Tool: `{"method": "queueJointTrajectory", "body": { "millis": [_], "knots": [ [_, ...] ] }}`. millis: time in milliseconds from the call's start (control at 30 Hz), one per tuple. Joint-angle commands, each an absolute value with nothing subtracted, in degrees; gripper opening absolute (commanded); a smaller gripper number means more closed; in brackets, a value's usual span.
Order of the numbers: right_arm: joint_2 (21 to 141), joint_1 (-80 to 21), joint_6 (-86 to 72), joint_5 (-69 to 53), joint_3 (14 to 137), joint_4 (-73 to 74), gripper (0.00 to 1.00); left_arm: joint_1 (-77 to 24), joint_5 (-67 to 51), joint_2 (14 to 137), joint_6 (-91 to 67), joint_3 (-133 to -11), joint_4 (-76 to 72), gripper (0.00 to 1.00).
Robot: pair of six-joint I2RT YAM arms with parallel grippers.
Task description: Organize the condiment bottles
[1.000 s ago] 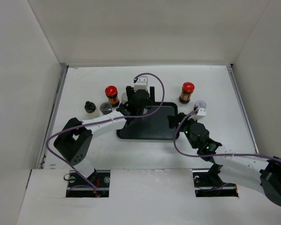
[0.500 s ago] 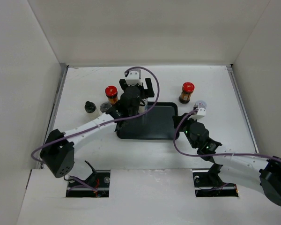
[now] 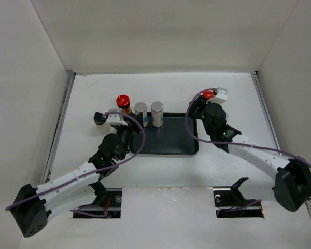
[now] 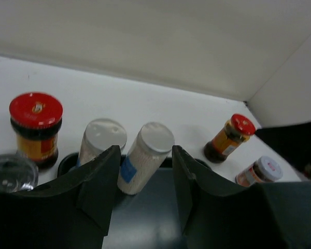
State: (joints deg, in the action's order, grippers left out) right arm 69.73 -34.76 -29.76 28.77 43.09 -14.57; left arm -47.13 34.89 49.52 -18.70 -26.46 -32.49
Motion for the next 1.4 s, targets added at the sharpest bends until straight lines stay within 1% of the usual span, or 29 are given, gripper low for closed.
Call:
{"method": "queueJointTrajectory", "body": {
  "millis": [0, 33, 133, 233, 367, 533, 733, 767, 867, 967, 1000, 1033, 1200, 1367],
  "knots": [
    [74.0, -30.6, -25.7, 30.6, 48.2, -9.2, 0.67, -47.9, 34.7, 45.2, -21.0, -20.8, -38.3, 0.44],
    [75.6, -29.1, -24.4, 30.9, 49.8, -7.8, 0.74, -47.8, 34.5, 44.4, -20.9, -19.6, -38.8, 0.45],
    [78.6, -25.5, -22.5, 31.8, 53.1, -5.3, 0.9, -46.6, 33.8, 42.7, -19.9, -16.1, -41.3, 0.48],
    [81.5, -23.0, -20.6, 32.3, 56.3, -3.8, 0.99, -45.6, 32.2, 41.9, -19.7, -13.5, -45.2, 0.51],
    [87.3, -20.2, -18.9, 31.6, 61.0, -1.6, 1.0, -45.4, 30.3, 42.7, -20.2, -10.9, -49.5, 0.54],
    [92.7, -19.1, -17.0, 26.8, 64.3, -1.8, 1.0, -45.6, 30.1, 43.6, -20.6, -10.5, -49.8, 0.56],
    [98.5, -18.1, -16.9, 25.9, 66.7, -1.8, 1.0, -44.7, 30.4, 44.4, -21.2, -10.5, -49.9, 0.59],
    [99.2, -18.1, -16.9, 26.0, 67.1, -1.9, 1.0, -44.6, 30.6, 44.4, -21.2, -10.5, -49.9, 0.59],
    [100.2, -17.9, -17.1, 26.6, 67.5, -3.2, 0.85, -43.9, 30.8, 44.6, -21.3, -10.2, -50.3, 0.6],
    [98.2, -18.2, -16.0, 30.1, 65.6, -8.2, 0.7, -43.8, 30.5, 44.9, -21.6, -10.0, -50.4, 0.6],
    [97.0, -18.7, -15.2, 31.7, 64.8, -10.0, 0.66, -43.8, 30.5, 45.3, -21.6, -10.1, -50.4, 0.6],
    [95.8, -19.3, -14.4, 32.9, 64.0, -11.8, 0.64, -43.7, 30.5, 45.6, -21.6, -10.2, -50.6, 0.6],
    [88.4, -22.6, -12.4, 33.7, 61.4, -16.1, 0.63, -43.8, 30.2, 46.6, -21.8, -10.1, -51.5, 0.6],
    [81.8, -29.5, -13.4, 32.0, 56.5, -16.6, 0.63, -43.5, 30.4, 45.5, -21.9, -9.8, -51.3, 0.6]
  ]
}}
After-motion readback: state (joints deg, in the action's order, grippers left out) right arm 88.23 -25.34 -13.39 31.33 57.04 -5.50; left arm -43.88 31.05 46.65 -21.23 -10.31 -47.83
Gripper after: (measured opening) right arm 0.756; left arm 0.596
